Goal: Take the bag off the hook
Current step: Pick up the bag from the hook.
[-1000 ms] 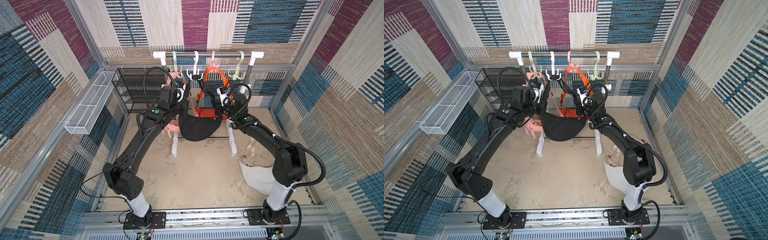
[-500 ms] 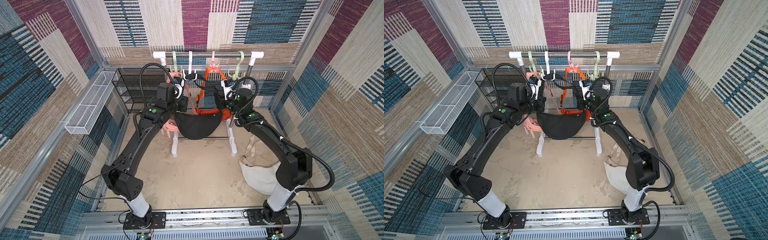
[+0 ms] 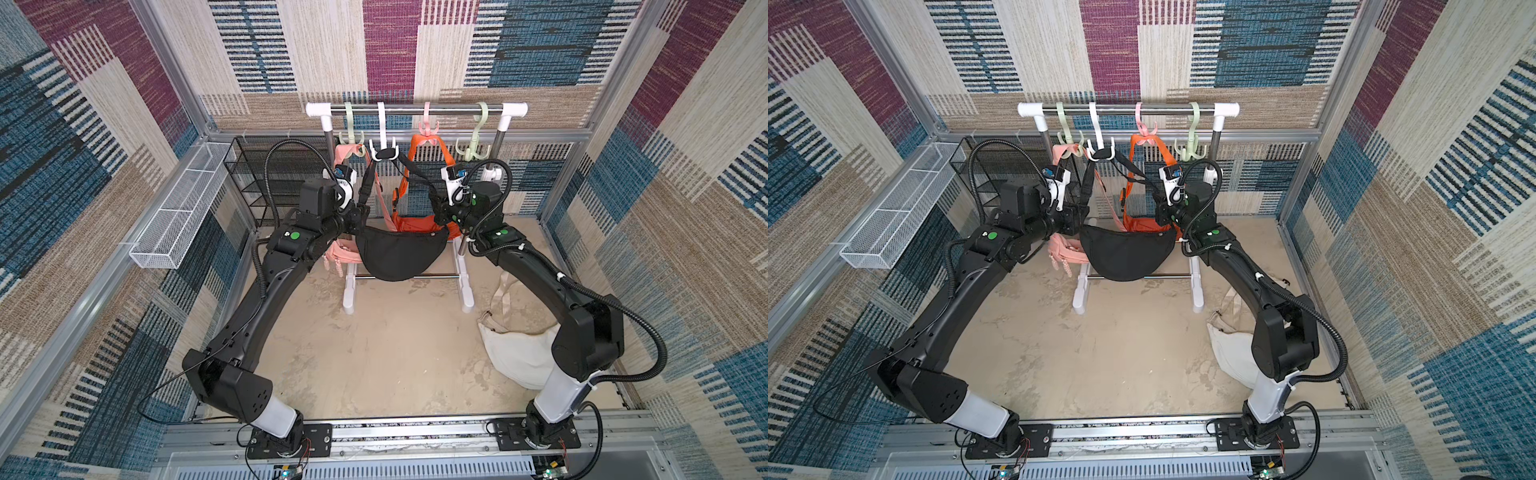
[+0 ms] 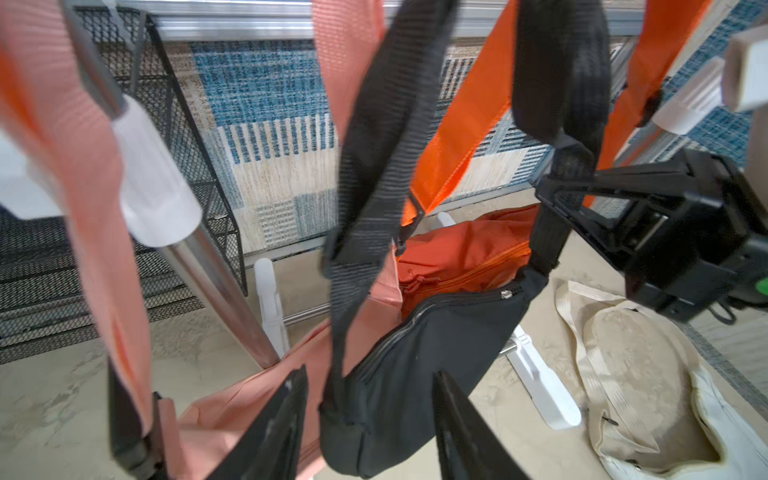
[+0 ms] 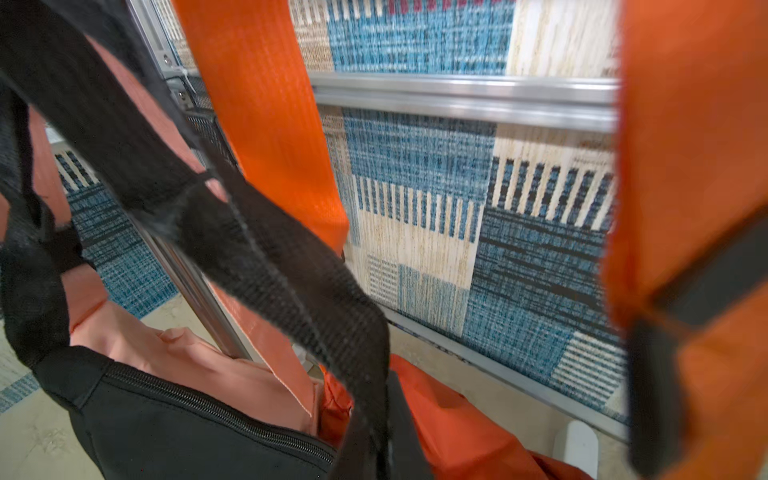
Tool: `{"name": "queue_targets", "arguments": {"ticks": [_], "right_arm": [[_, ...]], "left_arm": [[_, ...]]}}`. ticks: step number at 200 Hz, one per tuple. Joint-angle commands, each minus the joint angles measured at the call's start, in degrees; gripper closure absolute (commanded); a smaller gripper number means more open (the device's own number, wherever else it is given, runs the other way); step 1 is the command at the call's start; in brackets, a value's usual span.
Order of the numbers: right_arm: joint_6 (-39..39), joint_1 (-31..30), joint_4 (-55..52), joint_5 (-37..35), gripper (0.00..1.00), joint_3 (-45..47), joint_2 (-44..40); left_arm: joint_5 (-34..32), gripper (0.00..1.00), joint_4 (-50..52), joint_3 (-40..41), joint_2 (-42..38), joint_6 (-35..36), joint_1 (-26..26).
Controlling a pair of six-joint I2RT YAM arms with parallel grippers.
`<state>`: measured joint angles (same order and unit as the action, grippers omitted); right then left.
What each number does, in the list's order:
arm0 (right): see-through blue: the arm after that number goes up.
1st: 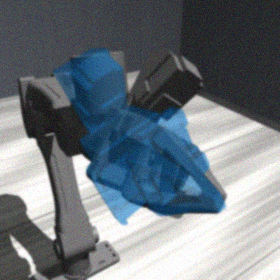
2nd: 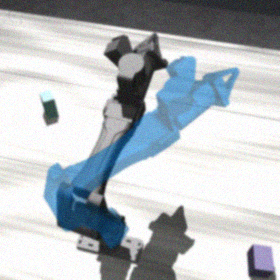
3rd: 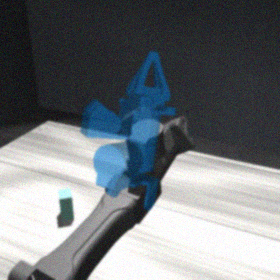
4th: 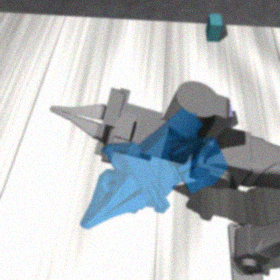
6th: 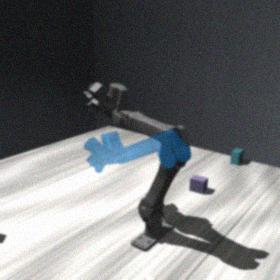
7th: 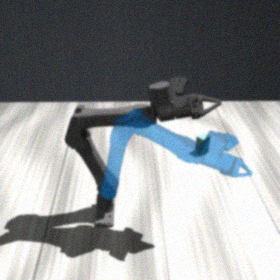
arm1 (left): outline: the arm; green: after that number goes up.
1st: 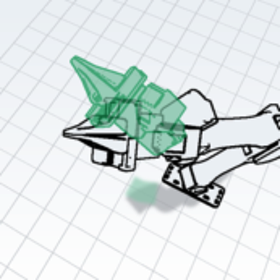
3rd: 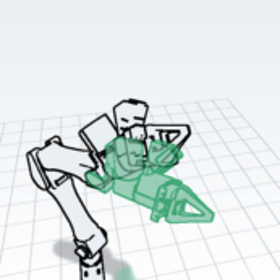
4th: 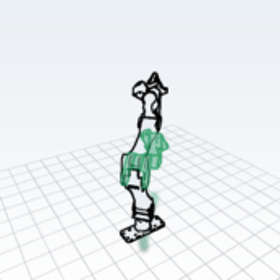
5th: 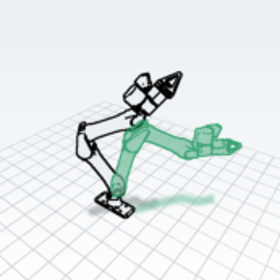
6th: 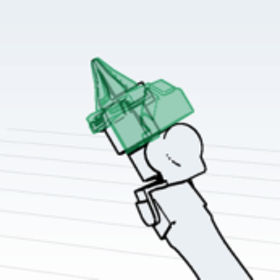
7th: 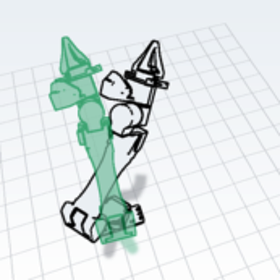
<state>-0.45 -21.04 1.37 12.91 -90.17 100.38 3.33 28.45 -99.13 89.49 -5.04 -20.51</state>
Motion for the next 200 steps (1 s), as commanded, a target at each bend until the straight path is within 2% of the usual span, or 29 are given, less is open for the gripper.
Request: {"name": "queue_targets", "arguments": {"ticks": [1,38,68,90,101,114,125,200], "right_arm": [[-0.04,-0.06,1.53,-0.23,1.0,0.34,-0.11],[0.2,-0.06,2.25,0.32,1.0,0.5,-0.27],[0.44,-0.06,2.5,0.36,1.0,0.16,-0.1],[0.74,-0.06,2.81,0.96,1.0,0.01,-0.1],[0.85,-0.06,2.7,1.18,1.0,-0.28,-0.11],[0.86,-0.05,2.56,1.28,1.0,-0.77,-0.12],[0.88,-0.06,2.08,1.37,1.0,-1.27,-0.01],[1.83,-0.06,-2.89,0.25,1.0,-10.5,0.01]], "left_arm": [[2.63,0.48,-1.58,-0.9,1.67,-1.78,1.49],[6.4,0.49,-1.08,-4.51,5.65,-2.43,2.36],[9.13,0.49,-3.35,-4.06,6.35,-2.61,2.41],[9.64,0.56,-2.82,-5.2,7.7,-2.43,2.48],[9.41,0.67,-2.22,-6.12,8.6,-2.34,2.5],[8.85,0.88,-1.52,-7.17,9.57,-2.49,2.74],[8.71,1.0,-1.12,-8.01,10.16,-2.78,2.97],[8.25,1.0,0.41,-16.25,10.85,-2.27,3.27]]}}
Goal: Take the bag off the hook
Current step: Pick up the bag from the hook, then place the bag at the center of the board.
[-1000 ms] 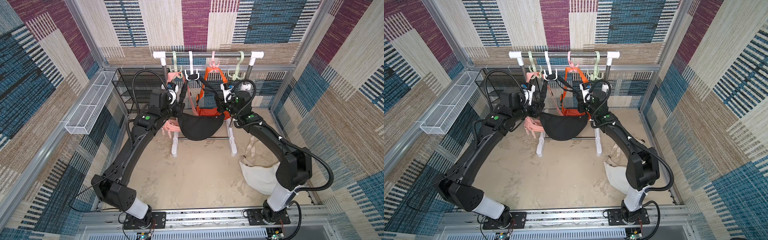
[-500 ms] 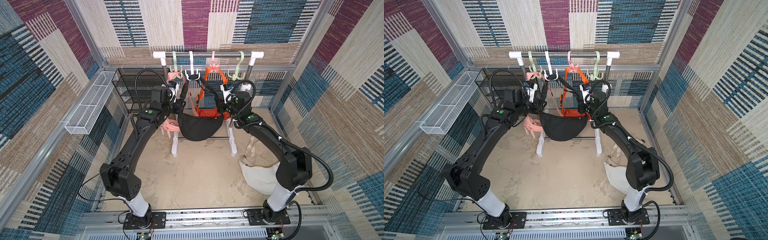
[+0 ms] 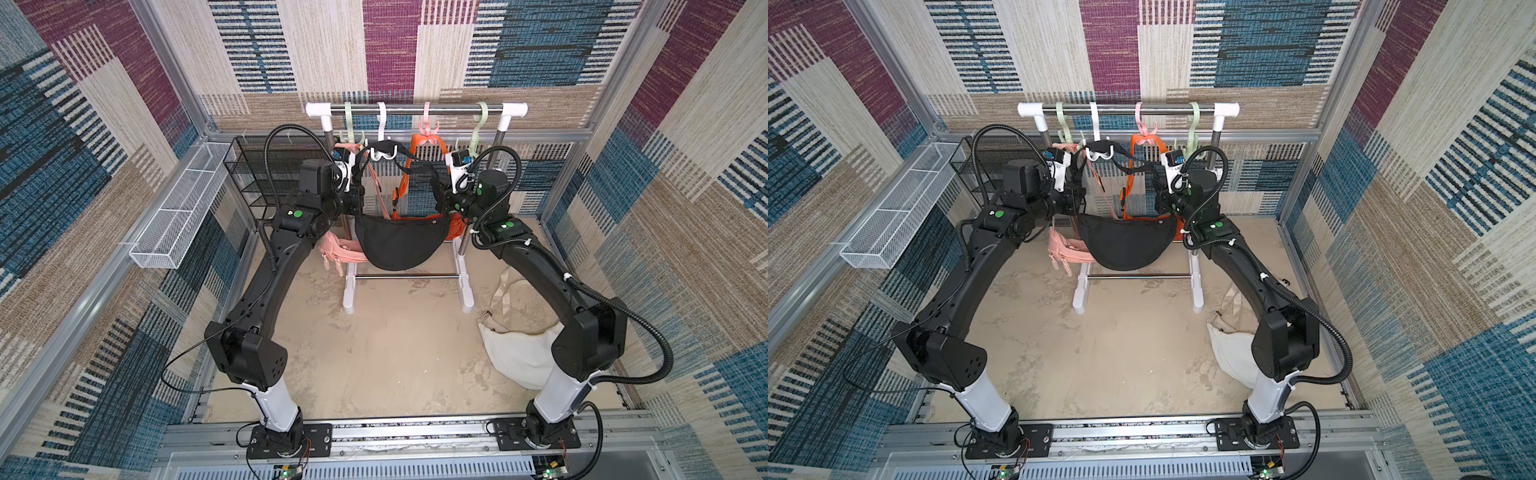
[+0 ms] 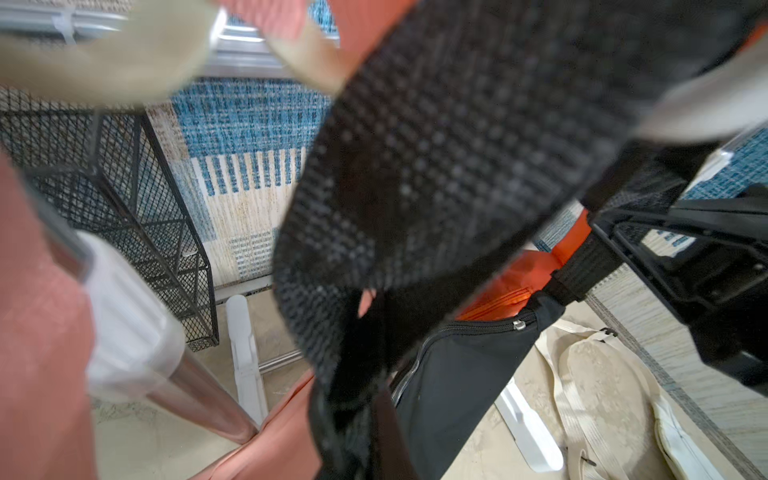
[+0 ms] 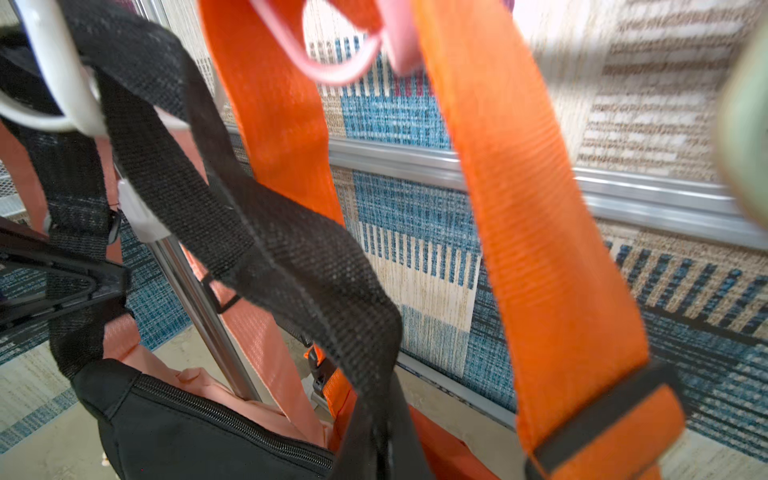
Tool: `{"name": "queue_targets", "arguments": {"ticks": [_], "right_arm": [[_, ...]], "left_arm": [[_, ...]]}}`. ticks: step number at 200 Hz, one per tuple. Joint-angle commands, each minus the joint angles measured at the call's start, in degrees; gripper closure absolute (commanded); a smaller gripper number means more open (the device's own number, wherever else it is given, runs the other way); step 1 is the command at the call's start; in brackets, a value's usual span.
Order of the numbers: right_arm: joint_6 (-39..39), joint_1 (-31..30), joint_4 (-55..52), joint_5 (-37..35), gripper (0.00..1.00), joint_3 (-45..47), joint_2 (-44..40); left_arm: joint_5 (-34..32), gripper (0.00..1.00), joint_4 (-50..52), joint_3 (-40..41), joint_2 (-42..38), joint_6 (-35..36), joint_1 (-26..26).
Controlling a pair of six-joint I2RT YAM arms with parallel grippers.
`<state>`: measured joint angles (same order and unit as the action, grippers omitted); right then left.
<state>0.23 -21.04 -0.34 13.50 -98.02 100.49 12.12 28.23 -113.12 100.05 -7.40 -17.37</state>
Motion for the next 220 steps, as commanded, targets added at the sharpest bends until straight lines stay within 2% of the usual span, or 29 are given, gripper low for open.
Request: {"name": "queue_targets", "arguments": {"ticks": [1,90,134,167,220], "right_arm": [[1.17,-0.06,-1.3,-0.37,1.0,-2.72,-0.06],[2.28,-0.06,-6.03,-0.53,1.0,-14.97,1.73],[3.24,-0.06,-7.27,-0.02,1.0,-15.92,0.36],[4.47,-0.53,-7.59,-0.49,1.0,-10.97,-4.66],[8.64,-1.28,-4.93,-3.67,1.0,7.9,-21.42]], "left_arm": [[-0.49,1.0,0.7,-2.36,0.26,0.1,0.13],[-0.91,1.0,2.65,-10.97,1.11,0.37,0.16],[0.58,1.0,4.36,-13.78,0.98,0.28,0.14],[2.39,1.0,3.62,-9.37,-3.22,-0.58,0.13],[7.19,1.0,-0.58,6.59,-15.9,-2.26,0.06]]}}
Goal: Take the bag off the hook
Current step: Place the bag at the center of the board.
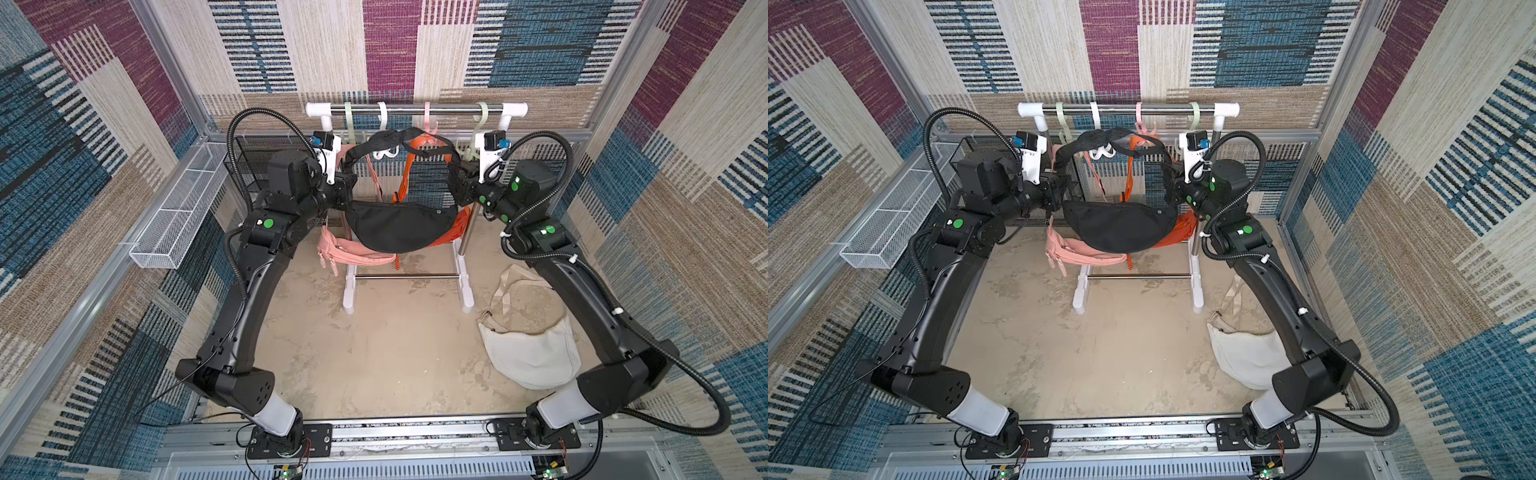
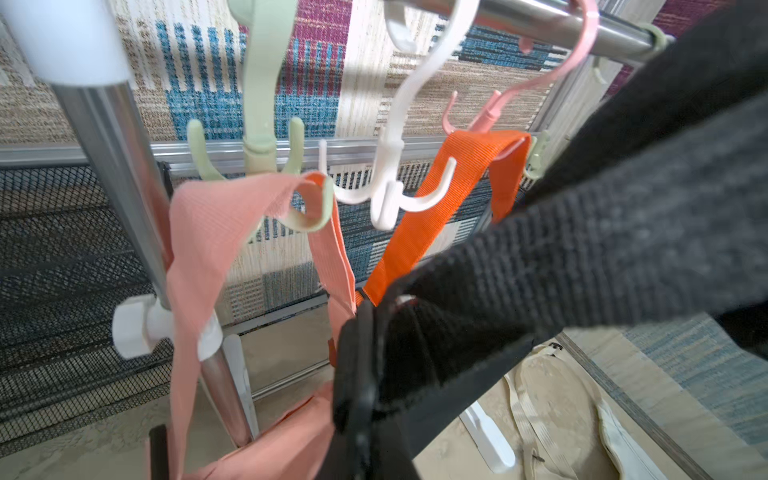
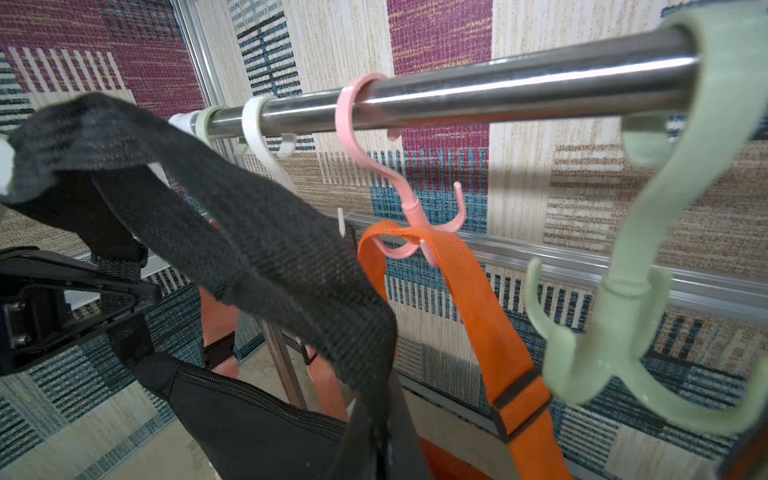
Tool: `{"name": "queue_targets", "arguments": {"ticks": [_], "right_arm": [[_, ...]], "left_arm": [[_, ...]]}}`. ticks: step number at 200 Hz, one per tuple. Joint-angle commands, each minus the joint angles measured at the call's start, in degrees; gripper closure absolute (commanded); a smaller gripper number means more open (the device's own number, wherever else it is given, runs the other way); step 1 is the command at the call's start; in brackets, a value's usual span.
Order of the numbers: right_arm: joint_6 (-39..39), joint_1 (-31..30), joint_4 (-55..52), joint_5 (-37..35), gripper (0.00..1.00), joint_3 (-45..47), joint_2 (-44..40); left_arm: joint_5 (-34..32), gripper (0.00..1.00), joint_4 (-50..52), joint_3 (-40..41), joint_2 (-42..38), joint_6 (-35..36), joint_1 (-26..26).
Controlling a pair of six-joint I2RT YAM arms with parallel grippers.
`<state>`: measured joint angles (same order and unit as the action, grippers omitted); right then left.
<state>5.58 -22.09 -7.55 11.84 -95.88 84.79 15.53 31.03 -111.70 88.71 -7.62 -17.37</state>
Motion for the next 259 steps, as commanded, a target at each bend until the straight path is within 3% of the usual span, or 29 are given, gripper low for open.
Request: {"name": "queue_targets", "arguments": {"ticks": [1,57,118,205,259], "right_arm": [[3.33,-0.24,2.19,-2.0,1.0,6.13,-6.02],[8.74,-0.41,-5.84,-3.5,1.0,21.62,-25.13],[13.94,-0.41,-23.15,-0.95,1.0,27.36,-36.81],[21.78,-0.41,-37.98,1.5,1.0,35.48,-43.78],[22.87,-0.41,-48.48,-4.48,1.0,34.35,-43.43]], "left_arm": [[3.97,1.0,-3.45,5.43,-4.75,-2.09,0.05],[14.3,1.0,-6.15,21.75,-16.44,-8.47,-0.88],[19.58,1.0,-6.11,37.27,-26.05,-13.44,-4.47],[15.17,1.0,-4.75,51.66,-30.35,-20.14,-13.92],[13.09,1.0,-6.57,57.31,-28.98,-24.25,-18.6]]}}
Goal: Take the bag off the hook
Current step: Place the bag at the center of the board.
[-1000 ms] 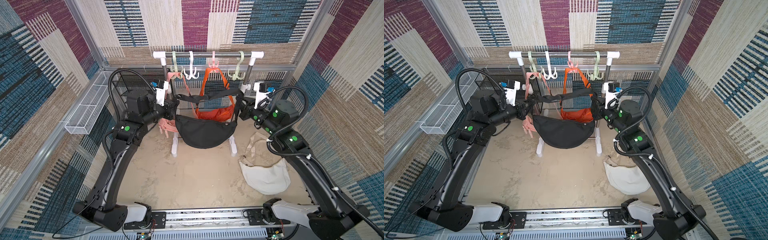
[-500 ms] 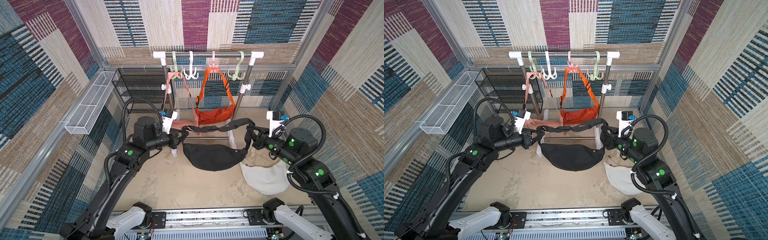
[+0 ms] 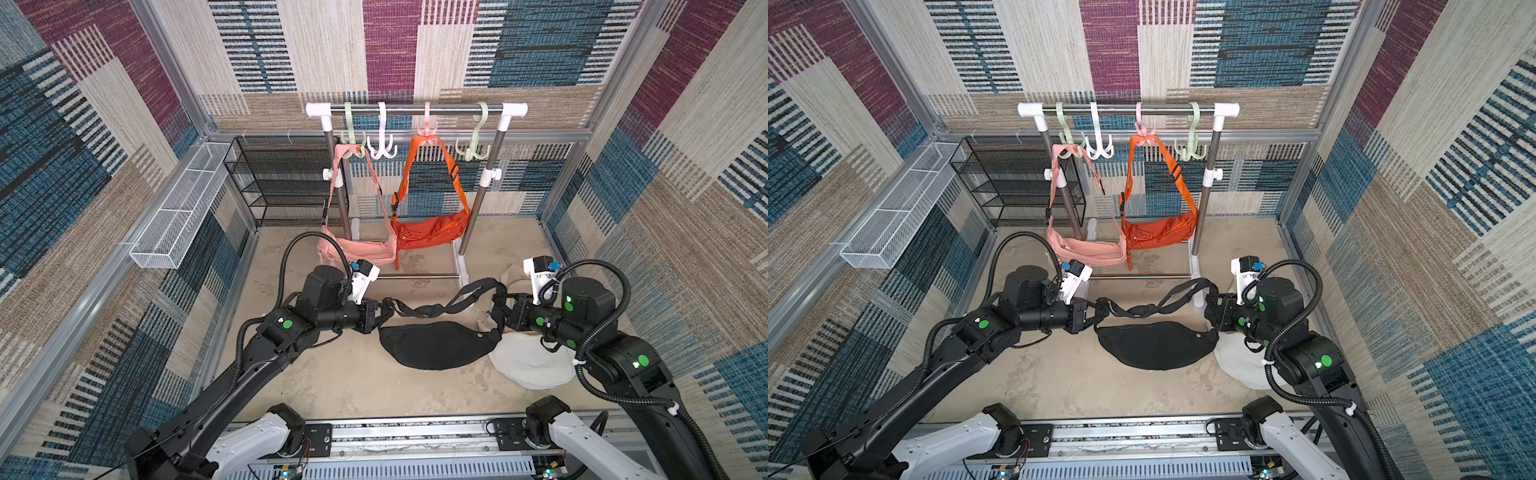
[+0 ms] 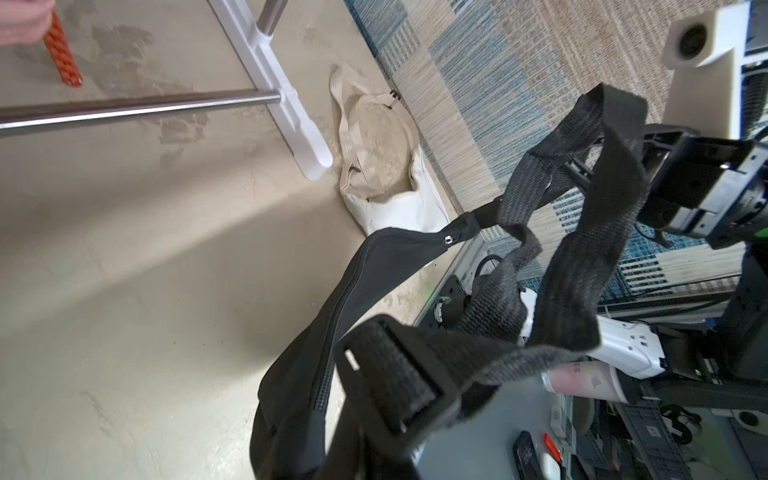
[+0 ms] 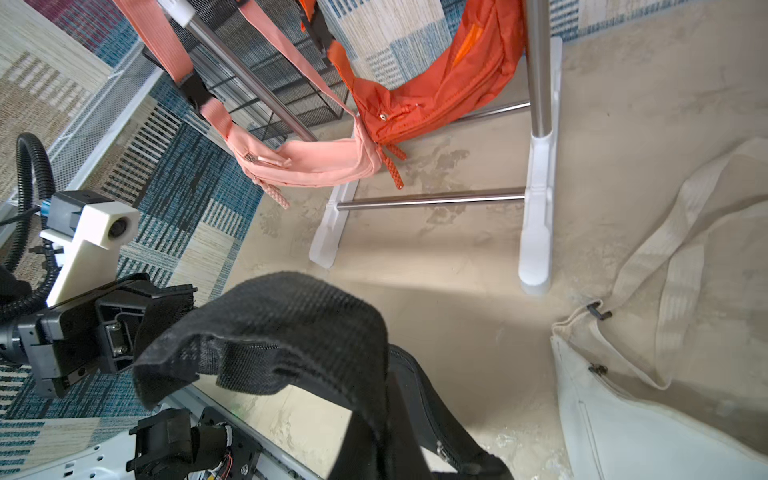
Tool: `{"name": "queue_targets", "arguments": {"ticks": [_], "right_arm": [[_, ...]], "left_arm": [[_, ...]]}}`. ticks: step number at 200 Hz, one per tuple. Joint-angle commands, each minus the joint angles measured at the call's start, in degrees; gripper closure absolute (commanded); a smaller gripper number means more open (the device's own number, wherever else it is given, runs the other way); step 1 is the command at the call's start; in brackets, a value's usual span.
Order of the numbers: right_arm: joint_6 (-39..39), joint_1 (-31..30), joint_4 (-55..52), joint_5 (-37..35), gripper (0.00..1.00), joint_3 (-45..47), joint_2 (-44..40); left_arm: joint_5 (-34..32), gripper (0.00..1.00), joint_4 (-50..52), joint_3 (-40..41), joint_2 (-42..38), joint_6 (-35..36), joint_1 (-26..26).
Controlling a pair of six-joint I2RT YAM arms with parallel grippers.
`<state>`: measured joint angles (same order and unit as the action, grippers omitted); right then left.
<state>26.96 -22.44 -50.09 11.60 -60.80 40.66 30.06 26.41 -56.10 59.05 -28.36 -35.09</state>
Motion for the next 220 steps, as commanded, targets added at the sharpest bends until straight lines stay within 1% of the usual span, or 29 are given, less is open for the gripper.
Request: {"name": "queue_targets", "arguments": {"ticks": [1,20,38,70,110,143,169,220], "right_arm": [[1.5,-0.06,-6.05,-4.31,1.0,-0.68,0.72],[1.43,-0.06,-7.45,-7.43,1.0,-0.47,2.84],[1.26,-0.06,-6.16,-8.36,1.0,0.27,5.59],[0.06,-0.06,0.29,-10.05,1.0,1.25,11.1],[-3.8,-0.06,8.66,-13.86,1.0,1.64,19.62],[-5.94,0.0,14.71,-14.8,1.0,3.48,24.4],[-6.13,0.0,17.32,-15.07,1.0,6.93,25.54],[-5.32,0.02,20.18,-13.87,1.0,11.53,25.12]], "left_arm": [[-1.43,1.0,-1.97,1.79,0.74,-3.62,-0.91],[-0.59,1.0,-2.4,3.01,2.81,-4.06,-1.2],[-0.23,1.0,-2.52,3.66,5.43,-3.9,-1.21],[-1.54,1.0,-2.79,3.01,10.33,-2.7,-1.21],[-4.43,1.0,-3.04,0.23,16.05,-0.33,-1.1],[-4.68,1.0,-4.41,-0.25,20.85,0.63,-1.11],[-3.95,1.0,-5.41,0.28,23.47,0.41,-1.12],[-5.91,1.0,-5.25,-0.77,24.77,1.02,-0.95]]}}
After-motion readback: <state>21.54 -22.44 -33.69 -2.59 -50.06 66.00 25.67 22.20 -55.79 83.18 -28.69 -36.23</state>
